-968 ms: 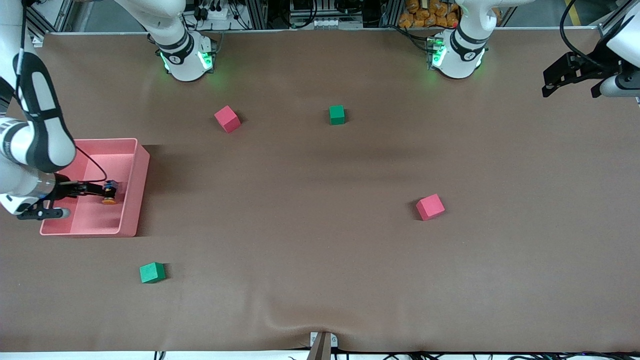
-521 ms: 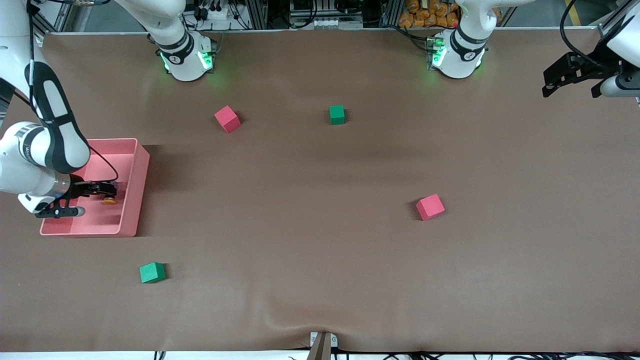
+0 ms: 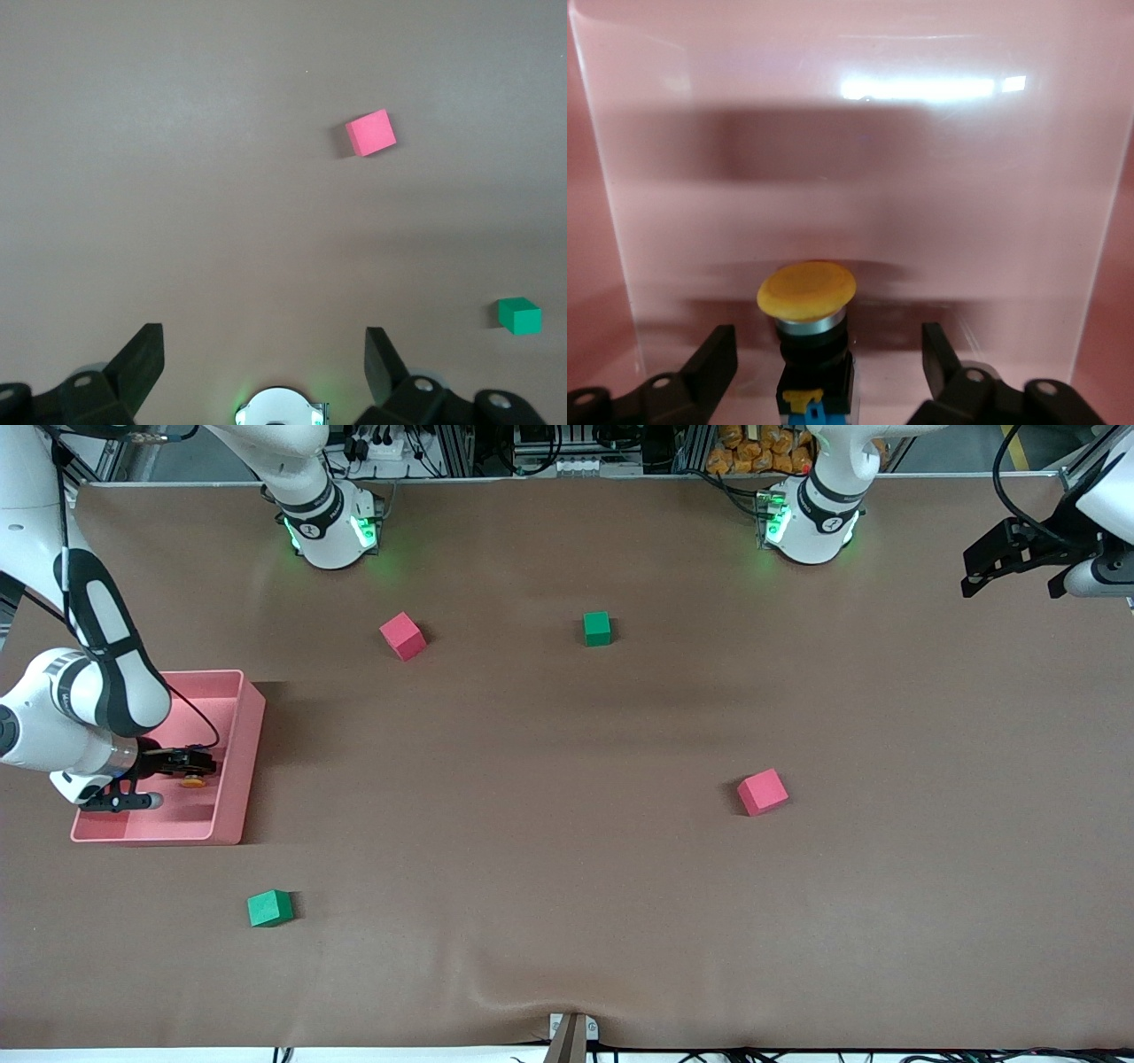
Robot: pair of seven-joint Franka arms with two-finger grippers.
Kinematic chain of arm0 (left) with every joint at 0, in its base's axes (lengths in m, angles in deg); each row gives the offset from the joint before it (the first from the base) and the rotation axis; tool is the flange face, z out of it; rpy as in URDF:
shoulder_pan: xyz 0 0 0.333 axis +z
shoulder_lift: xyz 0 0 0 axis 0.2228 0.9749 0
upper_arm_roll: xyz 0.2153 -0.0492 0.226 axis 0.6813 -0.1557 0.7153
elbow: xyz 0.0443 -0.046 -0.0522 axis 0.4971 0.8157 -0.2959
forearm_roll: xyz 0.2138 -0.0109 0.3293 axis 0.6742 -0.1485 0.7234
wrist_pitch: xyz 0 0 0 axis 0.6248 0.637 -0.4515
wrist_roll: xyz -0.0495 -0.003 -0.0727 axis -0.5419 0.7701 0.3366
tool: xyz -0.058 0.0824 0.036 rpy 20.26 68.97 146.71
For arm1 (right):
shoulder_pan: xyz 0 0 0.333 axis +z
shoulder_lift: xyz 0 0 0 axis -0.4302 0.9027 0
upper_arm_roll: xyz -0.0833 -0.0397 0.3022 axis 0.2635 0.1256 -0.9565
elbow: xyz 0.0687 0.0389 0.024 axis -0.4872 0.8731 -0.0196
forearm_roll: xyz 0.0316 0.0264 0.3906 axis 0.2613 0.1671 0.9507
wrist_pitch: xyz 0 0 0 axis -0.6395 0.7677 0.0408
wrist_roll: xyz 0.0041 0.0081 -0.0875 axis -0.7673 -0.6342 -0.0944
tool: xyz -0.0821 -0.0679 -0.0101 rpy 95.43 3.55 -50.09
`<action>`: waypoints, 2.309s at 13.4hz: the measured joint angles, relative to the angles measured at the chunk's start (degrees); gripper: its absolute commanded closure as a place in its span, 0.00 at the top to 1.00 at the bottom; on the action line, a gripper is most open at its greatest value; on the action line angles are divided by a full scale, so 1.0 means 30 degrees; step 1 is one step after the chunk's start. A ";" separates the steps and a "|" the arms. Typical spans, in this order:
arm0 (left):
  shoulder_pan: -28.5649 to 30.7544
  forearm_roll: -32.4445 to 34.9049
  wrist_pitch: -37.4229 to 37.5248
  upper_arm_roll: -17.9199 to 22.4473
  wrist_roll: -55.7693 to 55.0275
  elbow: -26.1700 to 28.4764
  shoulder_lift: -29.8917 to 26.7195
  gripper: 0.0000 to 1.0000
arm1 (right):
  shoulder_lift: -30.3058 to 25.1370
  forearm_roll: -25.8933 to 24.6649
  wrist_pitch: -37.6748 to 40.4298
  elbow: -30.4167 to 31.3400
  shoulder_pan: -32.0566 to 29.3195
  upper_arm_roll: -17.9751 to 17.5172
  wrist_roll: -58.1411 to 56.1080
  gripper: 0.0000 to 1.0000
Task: Place and upright button with both arms
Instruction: 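Lift the yellow button out of the pink tray with the right gripper, then carry the button with the right gripper to the table's middle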
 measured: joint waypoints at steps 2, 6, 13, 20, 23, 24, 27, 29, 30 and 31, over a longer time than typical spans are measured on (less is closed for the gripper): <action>0.0010 0.0000 0.0000 0.0069 0.0000 0.0010 0.0016 1.00 | 0.0121 0.0002 -0.0069 0.0000 -0.0017 0.0000 -0.0004 0.00; 0.0006 0.0000 0.0000 0.0096 0.0000 0.0011 0.0144 1.00 | 0.0092 0.0003 -0.0118 -0.0098 -0.0066 -0.0014 -0.0025 0.00; -0.0001 0.0000 0.0000 0.0075 -0.0001 -0.0070 0.0142 1.00 | -0.0459 0.0010 0.5328 -0.3821 -0.0013 -0.0324 -0.0255 0.00; -0.0043 0.0000 -0.0083 -0.0028 0.0000 -0.0067 0.0264 1.00 | -0.0855 0.2708 1.3074 -1.0495 0.3398 -0.0723 0.3089 0.00; -0.0059 0.0000 -0.0111 -0.0056 0.0000 -0.0067 0.0358 1.00 | -0.0737 0.3030 1.3054 -1.1269 0.6896 -0.0867 0.7750 0.00; -0.0062 0.0001 -0.0126 -0.0060 -0.0001 -0.0067 0.0386 1.00 | -0.0568 0.3236 1.2830 -1.1611 0.8245 -0.0882 0.9541 0.00; -0.0081 0.0001 -0.0160 -0.0078 0.0000 -0.0067 0.0502 1.00 | 0.0319 0.5171 1.1275 -1.2728 1.1799 -0.0919 1.3507 0.00; -0.0090 0.0001 -0.0191 -0.0083 -0.0001 -0.0067 0.0595 1.00 | 0.1049 0.6733 0.8338 -1.2936 1.3737 -0.0962 1.4257 0.00; -0.0092 0.0001 -0.0197 -0.0085 0.0000 -0.0067 0.0620 1.00 | 0.1499 0.6988 0.6824 -1.3009 1.4665 -0.0981 1.4449 0.00; -0.0089 0.0001 -0.0198 -0.0084 0.0000 -0.0067 0.0636 1.00 | 0.2085 0.7115 0.5236 -1.3090 1.5639 -0.0996 1.4608 0.00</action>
